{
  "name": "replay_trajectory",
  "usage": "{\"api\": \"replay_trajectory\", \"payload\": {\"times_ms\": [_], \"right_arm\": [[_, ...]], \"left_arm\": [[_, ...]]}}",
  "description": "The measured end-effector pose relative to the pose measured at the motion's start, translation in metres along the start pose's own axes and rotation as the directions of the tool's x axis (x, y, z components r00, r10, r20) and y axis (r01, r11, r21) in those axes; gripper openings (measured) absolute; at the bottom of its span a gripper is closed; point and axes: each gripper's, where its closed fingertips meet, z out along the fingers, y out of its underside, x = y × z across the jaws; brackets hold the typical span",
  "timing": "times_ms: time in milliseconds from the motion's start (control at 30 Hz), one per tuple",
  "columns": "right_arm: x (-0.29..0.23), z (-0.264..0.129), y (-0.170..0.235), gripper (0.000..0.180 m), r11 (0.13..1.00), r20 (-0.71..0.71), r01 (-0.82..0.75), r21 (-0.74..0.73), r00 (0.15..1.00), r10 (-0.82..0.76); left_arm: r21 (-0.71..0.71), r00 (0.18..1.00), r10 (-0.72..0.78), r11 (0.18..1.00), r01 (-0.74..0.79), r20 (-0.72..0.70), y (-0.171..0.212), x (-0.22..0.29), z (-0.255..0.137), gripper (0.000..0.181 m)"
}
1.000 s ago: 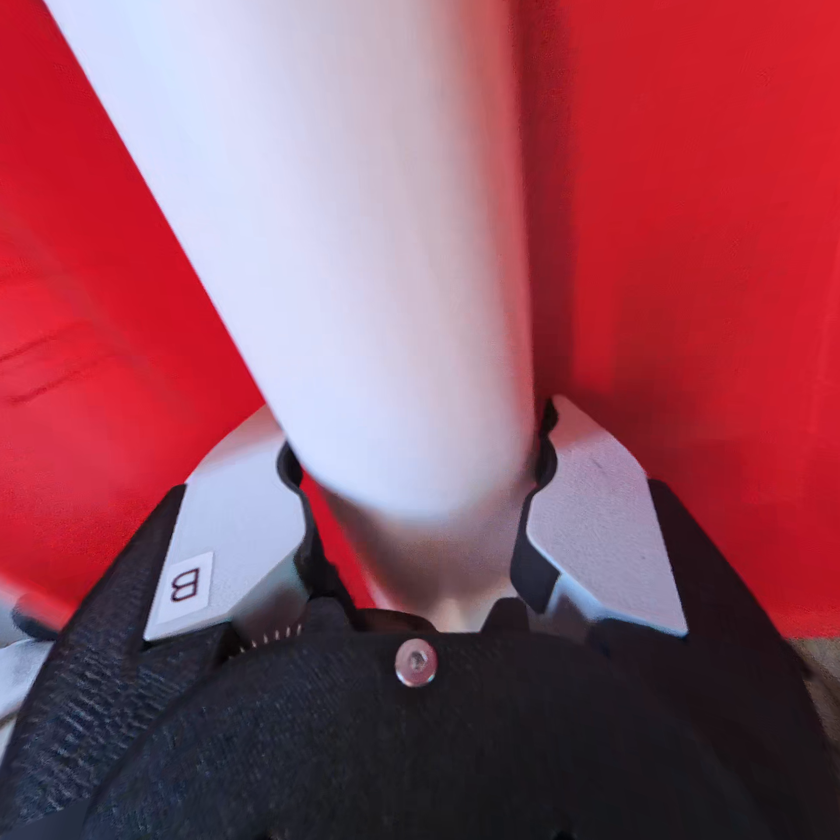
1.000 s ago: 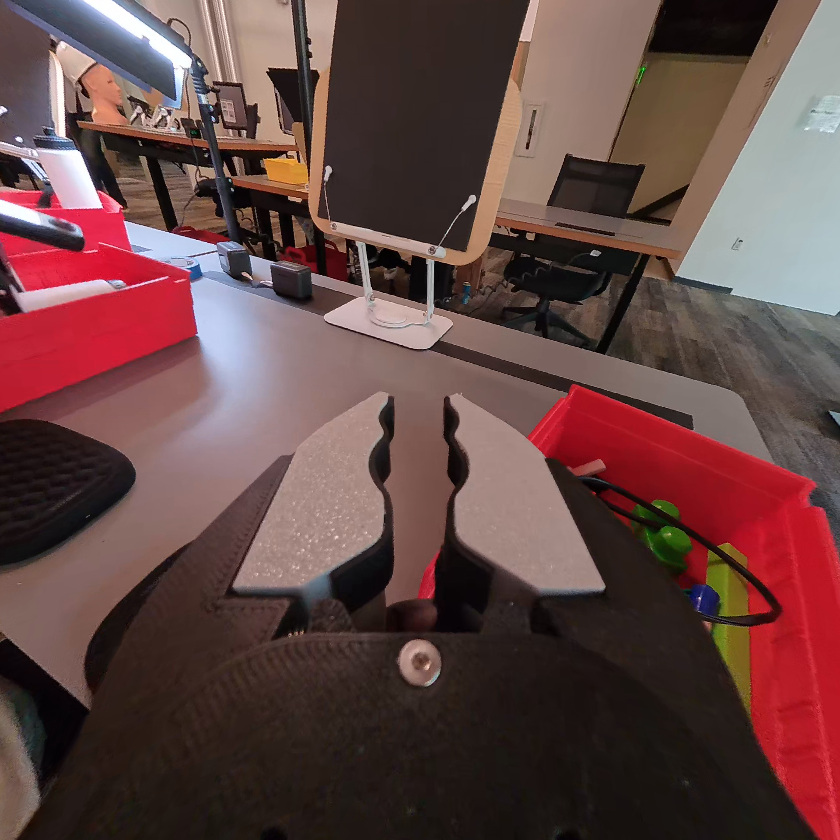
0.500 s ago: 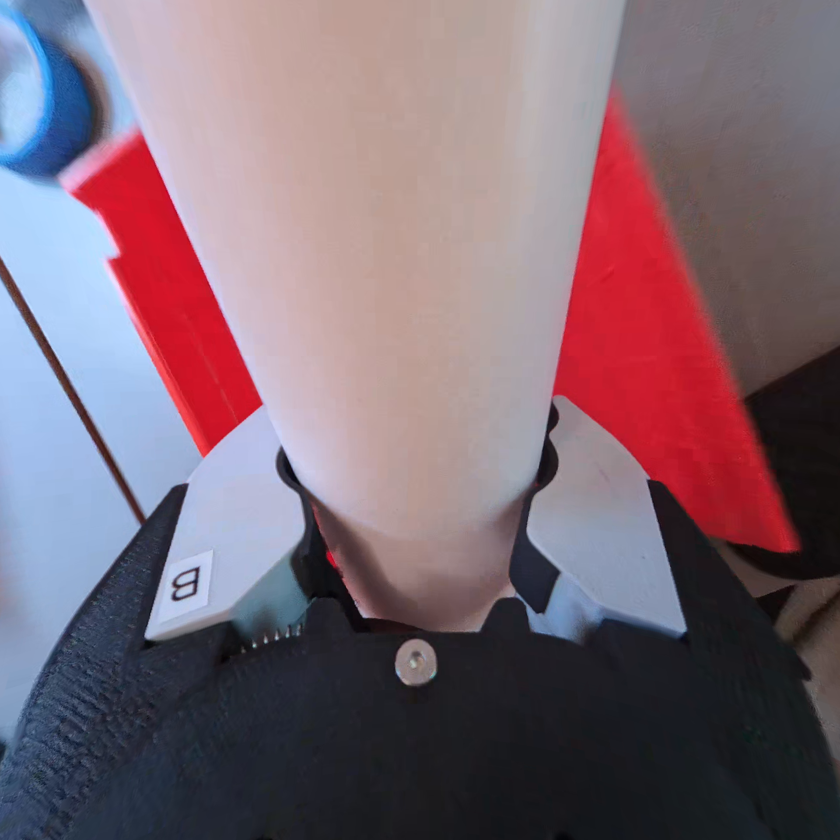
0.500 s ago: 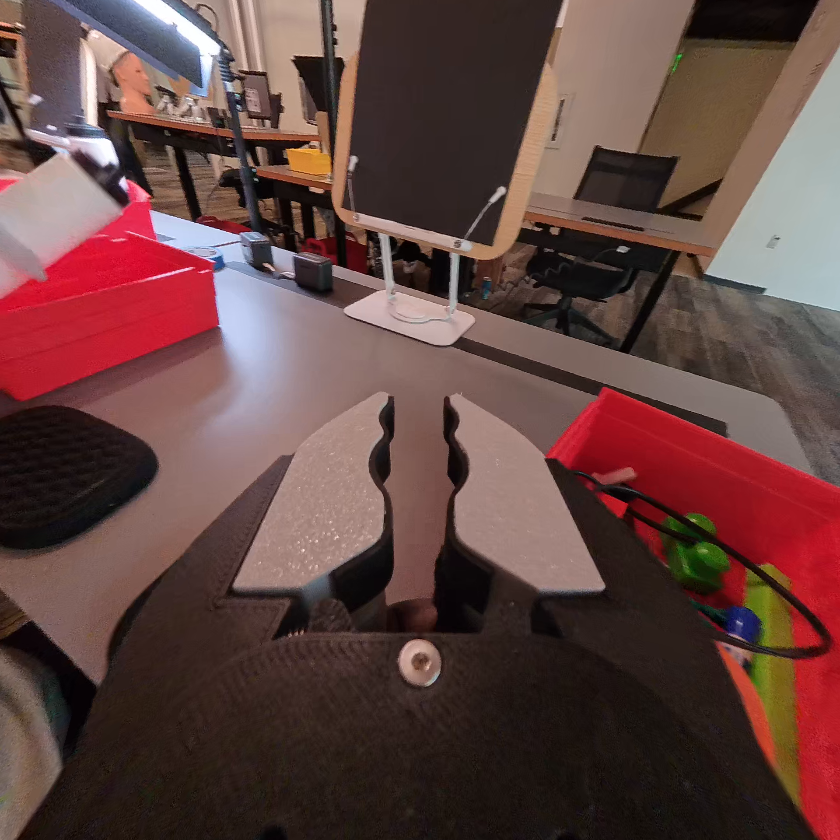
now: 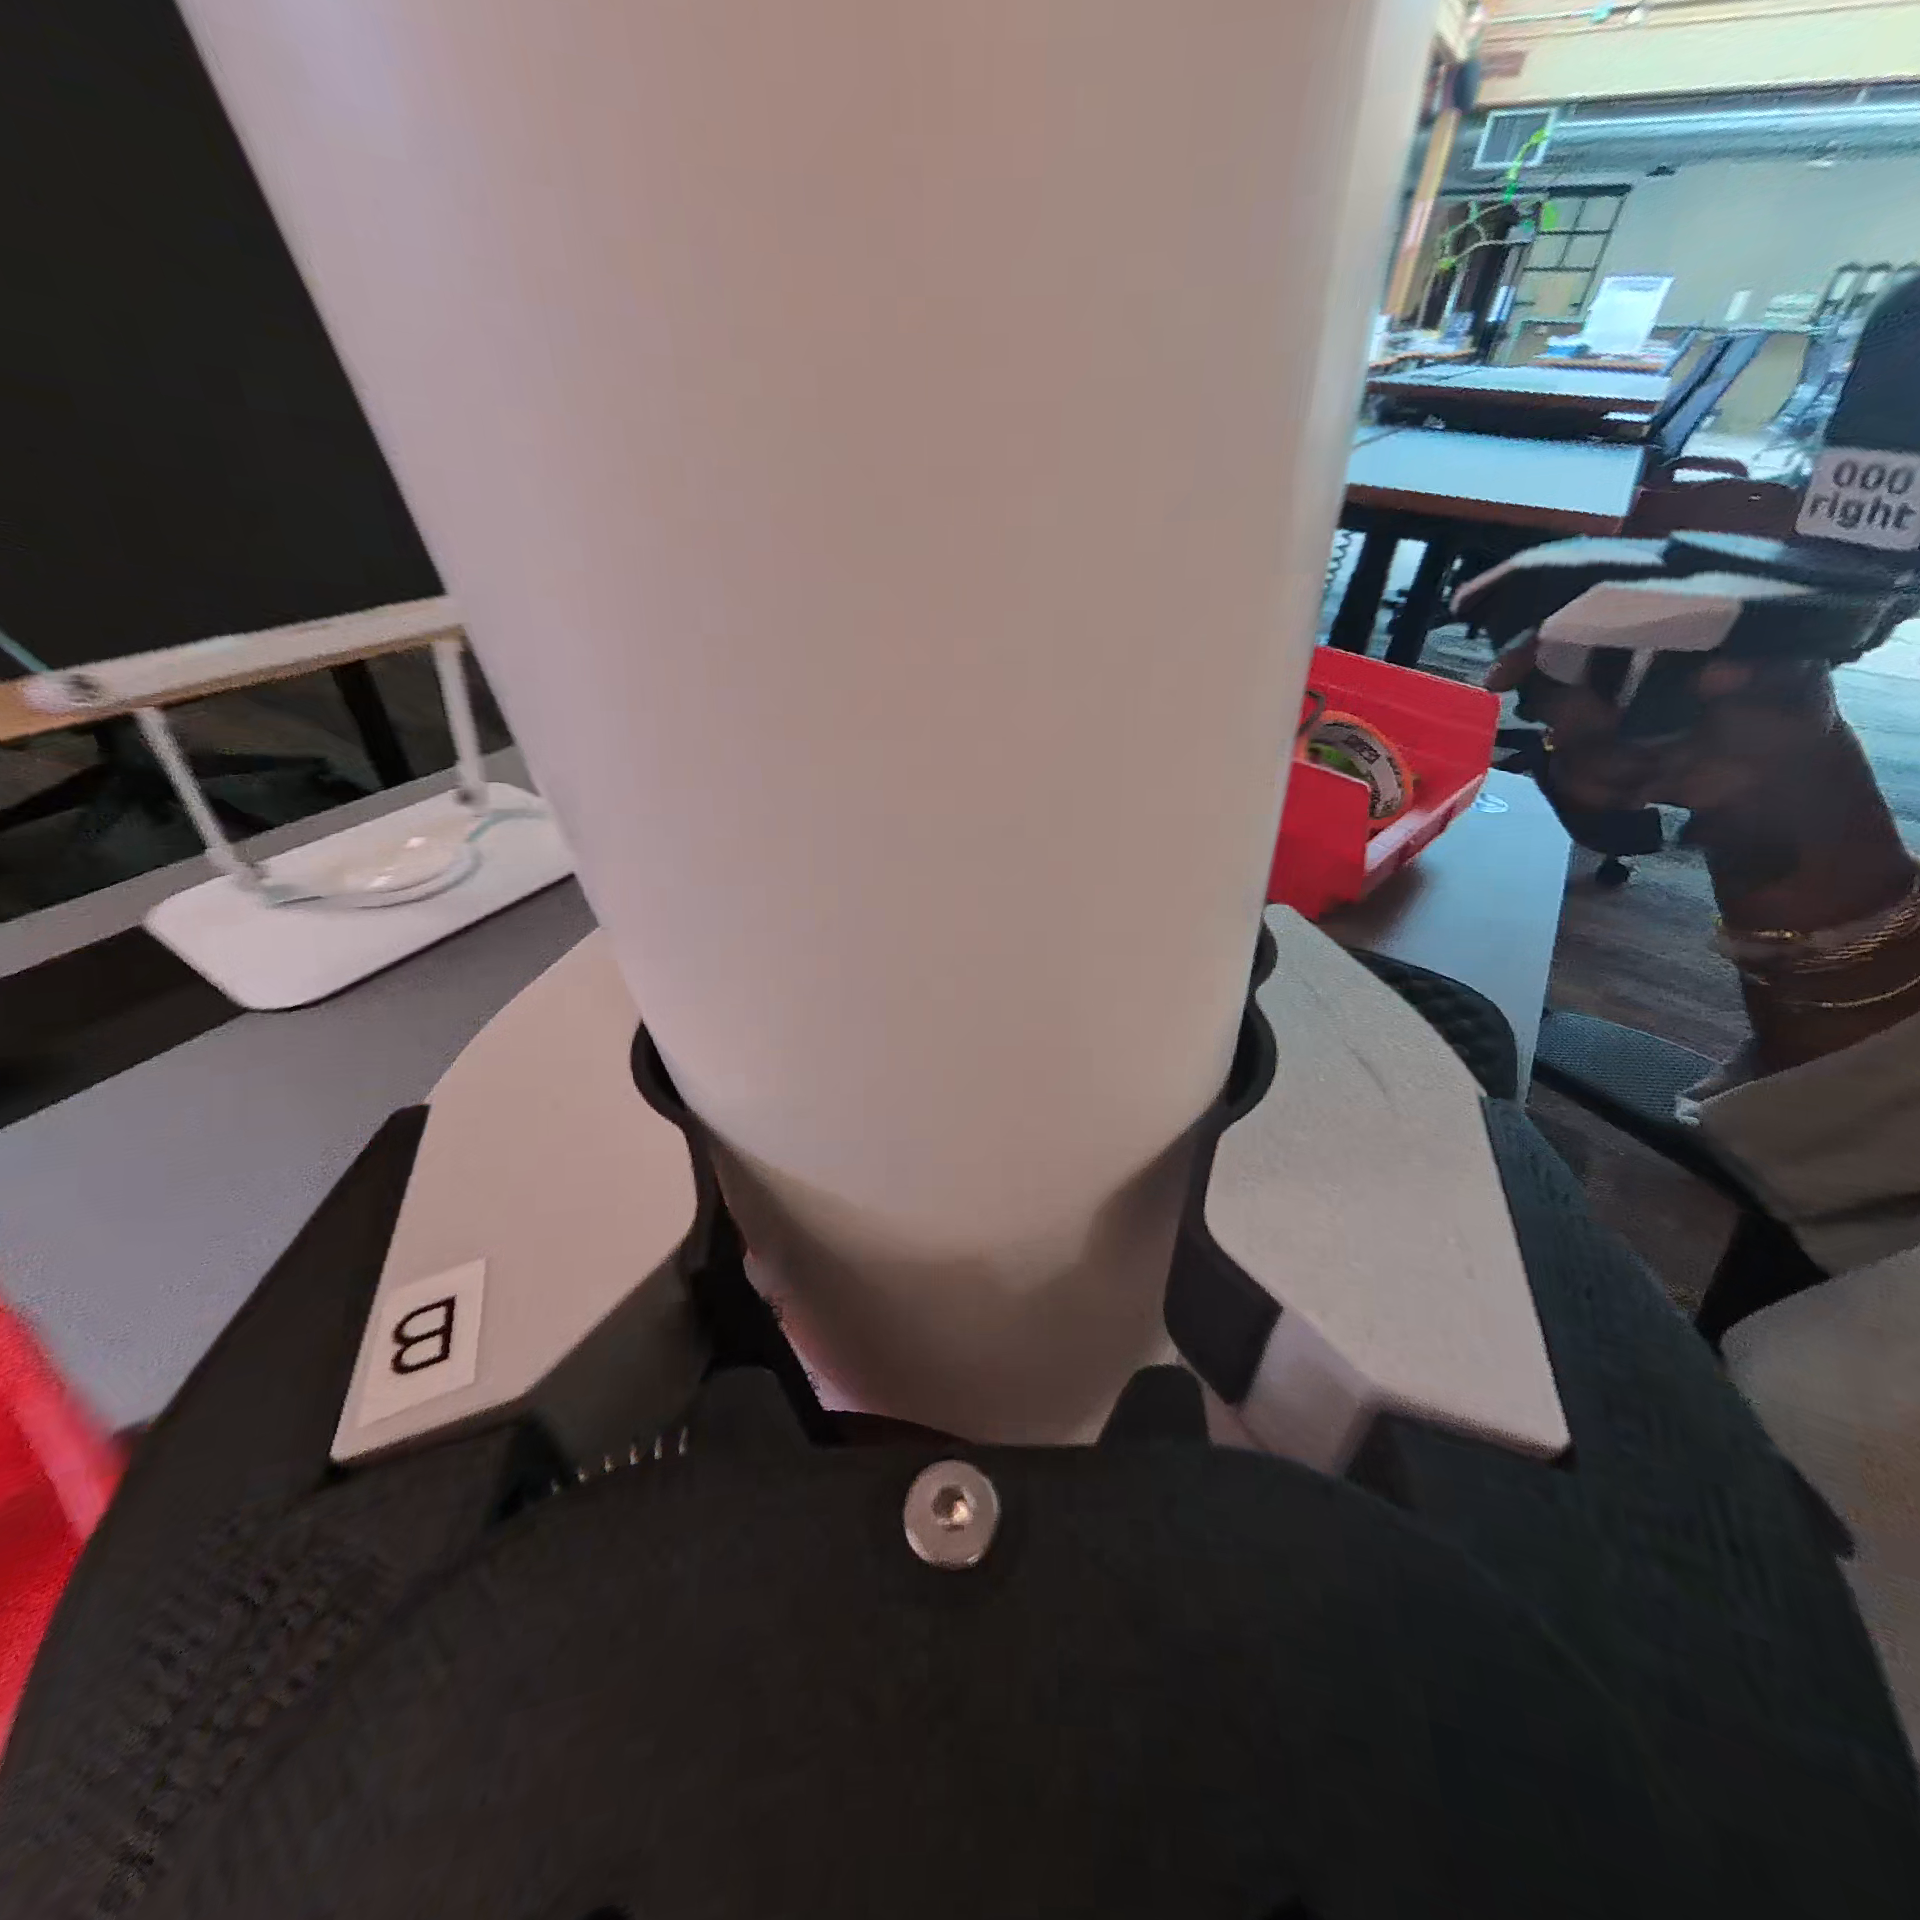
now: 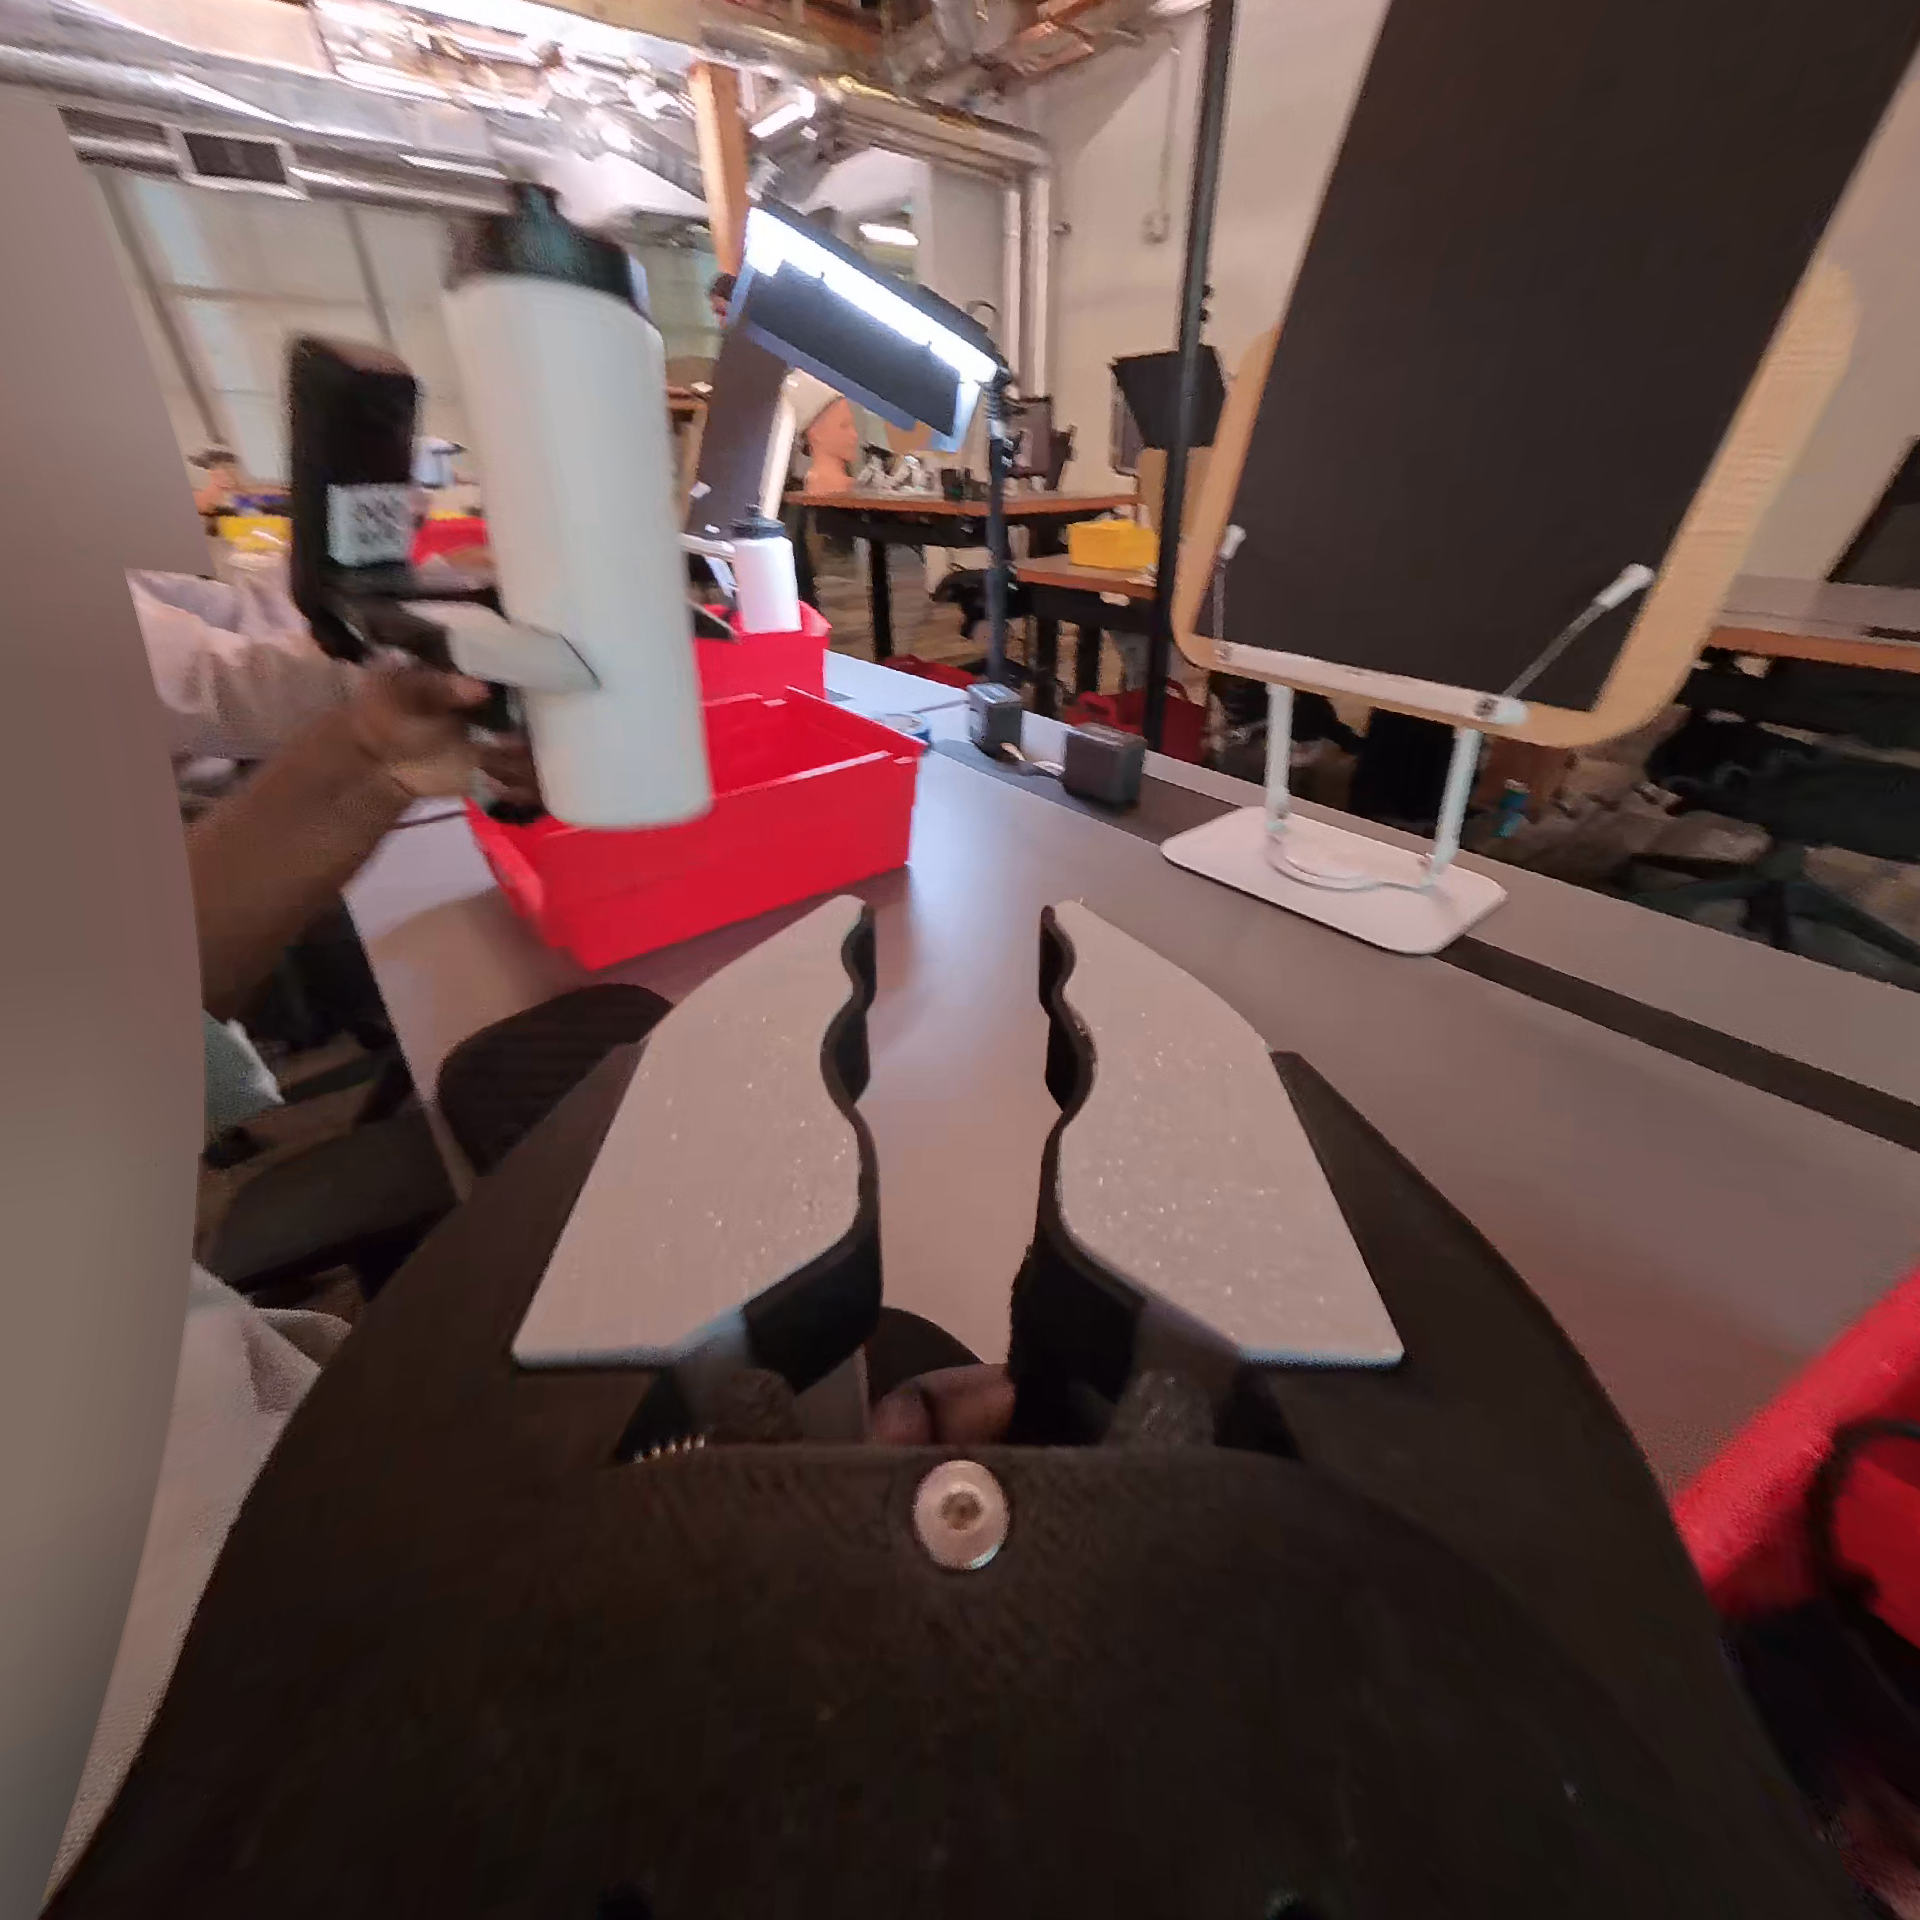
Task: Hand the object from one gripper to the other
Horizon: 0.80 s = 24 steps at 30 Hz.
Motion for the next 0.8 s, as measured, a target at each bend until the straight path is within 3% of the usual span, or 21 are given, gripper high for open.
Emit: {"api": "replay_trajectory", "payload": {"times_ms": [67, 233, 333, 400, 467, 533, 633, 800], "right_arm": [[-0.014, 0.005, -0.002, 0.042, 1.000, 0.065, -0.008, 0.030, 0.998, 0.006], [-0.043, 0.022, 0.003, 0.082, 0.999, 0.185, -0.033, 0.008, 0.982, 0.031], [-0.057, 0.036, 0.010, 0.092, 0.999, 0.219, -0.034, -0.026, 0.975, 0.039], [-0.065, 0.045, 0.015, 0.094, 0.999, 0.228, -0.018, -0.046, 0.973, 0.028], [-0.070, 0.052, 0.019, 0.093, 0.998, 0.226, 0.022, -0.066, 0.974, -0.006], [-0.074, 0.058, 0.023, 0.091, 0.994, 0.218, 0.071, -0.084, 0.975, -0.051], [-0.078, 0.062, 0.028, 0.089, 0.987, 0.211, 0.120, -0.105, 0.973, -0.096], [-0.077, 0.061, 0.021, 0.084, 0.995, 0.201, 0.090, -0.053, 0.977, -0.078]], "left_arm": [[-0.010, 0.999, 0.037, 0.999, -0.037, 0.015, 0.020, 0.016, 0.021, 0.103], [-0.189, 0.939, 0.332, 0.931, -0.311, 0.091, 0.066, 0.033, 0.055, 0.103], [-0.344, 0.811, 0.576, 0.785, -0.515, 0.102, 0.081, 0.032, 0.060, 0.103], [-0.437, 0.674, 0.731, 0.643, -0.629, 0.106, 0.084, 0.026, 0.059, 0.103], [-0.500, 0.550, 0.831, 0.513, -0.698, 0.083, 0.085, 0.023, 0.059, 0.104], [-0.523, 0.491, 0.870, 0.439, -0.731, 0.045, 0.089, 0.025, 0.059, 0.103], [-0.518, 0.493, 0.870, 0.433, -0.737, 0.026, 0.094, 0.027, 0.060, 0.103], [-0.465, 0.632, 0.775, 0.569, -0.678, 0.027, 0.098, 0.037, 0.063, 0.103]]}}
